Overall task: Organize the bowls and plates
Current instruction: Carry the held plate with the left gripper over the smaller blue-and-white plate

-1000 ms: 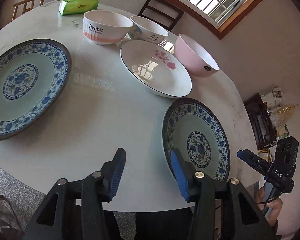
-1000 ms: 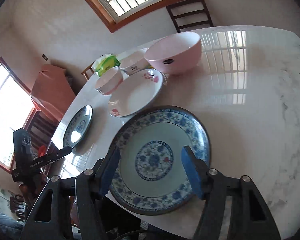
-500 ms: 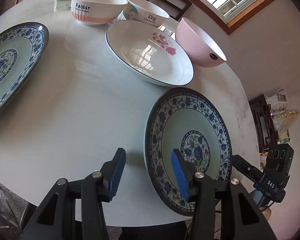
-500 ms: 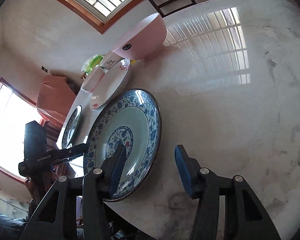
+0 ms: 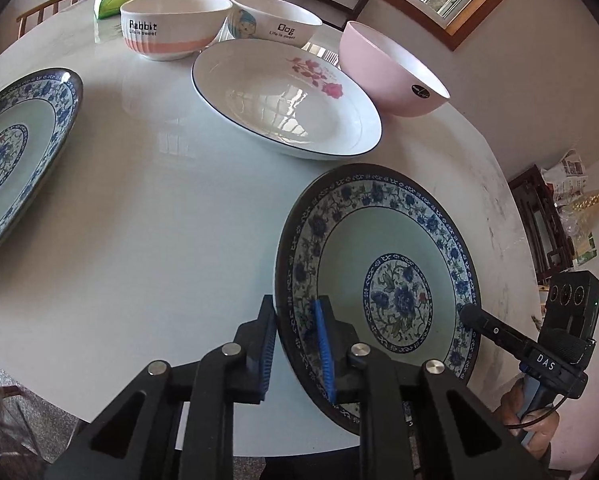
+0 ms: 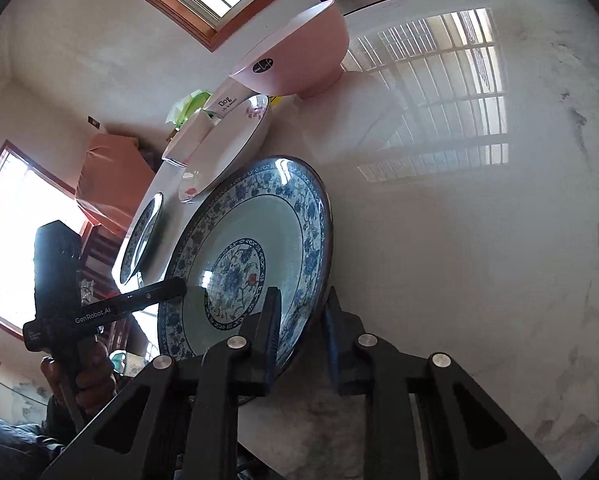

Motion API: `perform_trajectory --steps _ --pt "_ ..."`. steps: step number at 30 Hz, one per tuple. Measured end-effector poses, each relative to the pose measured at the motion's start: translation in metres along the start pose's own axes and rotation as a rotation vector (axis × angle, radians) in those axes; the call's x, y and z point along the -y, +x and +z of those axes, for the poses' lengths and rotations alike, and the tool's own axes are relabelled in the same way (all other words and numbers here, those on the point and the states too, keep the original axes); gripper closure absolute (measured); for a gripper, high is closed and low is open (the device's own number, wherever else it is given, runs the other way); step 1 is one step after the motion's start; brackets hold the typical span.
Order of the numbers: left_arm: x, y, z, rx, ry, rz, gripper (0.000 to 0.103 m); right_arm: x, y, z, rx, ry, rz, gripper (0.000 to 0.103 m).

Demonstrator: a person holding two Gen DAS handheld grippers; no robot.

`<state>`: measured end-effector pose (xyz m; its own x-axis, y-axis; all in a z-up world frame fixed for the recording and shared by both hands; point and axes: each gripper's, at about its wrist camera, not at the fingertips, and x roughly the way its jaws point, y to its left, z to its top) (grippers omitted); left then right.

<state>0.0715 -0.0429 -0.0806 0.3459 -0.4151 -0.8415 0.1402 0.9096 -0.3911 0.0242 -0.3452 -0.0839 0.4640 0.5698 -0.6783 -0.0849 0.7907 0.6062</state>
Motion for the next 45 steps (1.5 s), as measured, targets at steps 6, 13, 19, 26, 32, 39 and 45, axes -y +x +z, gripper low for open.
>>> perform_trajectory --steps 6,13,19,26,32,39,45 --pt "0.005 -0.014 -0.008 0.043 0.034 0.032 0.084 -0.001 -0.004 -0.013 0.008 0.005 0.008 0.089" --pt "-0.015 -0.045 -0.016 0.106 -0.008 0.053 0.084 -0.024 -0.004 -0.024 0.003 -0.007 0.027 0.088" --pt "-0.049 -0.079 -0.016 0.171 -0.069 0.089 0.083 -0.061 0.007 -0.019 -0.013 -0.062 0.061 0.088" --pt "-0.105 -0.119 -0.007 0.253 -0.17 0.143 0.083 -0.113 0.04 0.004 -0.042 -0.154 0.107 0.088" --pt "-0.153 -0.139 0.006 0.3 -0.233 0.208 0.082 -0.159 0.088 0.027 -0.081 -0.228 0.146 0.088" --pt "-0.209 -0.147 0.025 0.331 -0.302 0.268 0.082 -0.205 0.15 0.051 -0.133 -0.308 0.152 0.088" --pt "-0.244 -0.145 0.038 0.333 -0.348 0.282 0.081 -0.238 0.192 0.063 -0.155 -0.357 0.132 0.087"
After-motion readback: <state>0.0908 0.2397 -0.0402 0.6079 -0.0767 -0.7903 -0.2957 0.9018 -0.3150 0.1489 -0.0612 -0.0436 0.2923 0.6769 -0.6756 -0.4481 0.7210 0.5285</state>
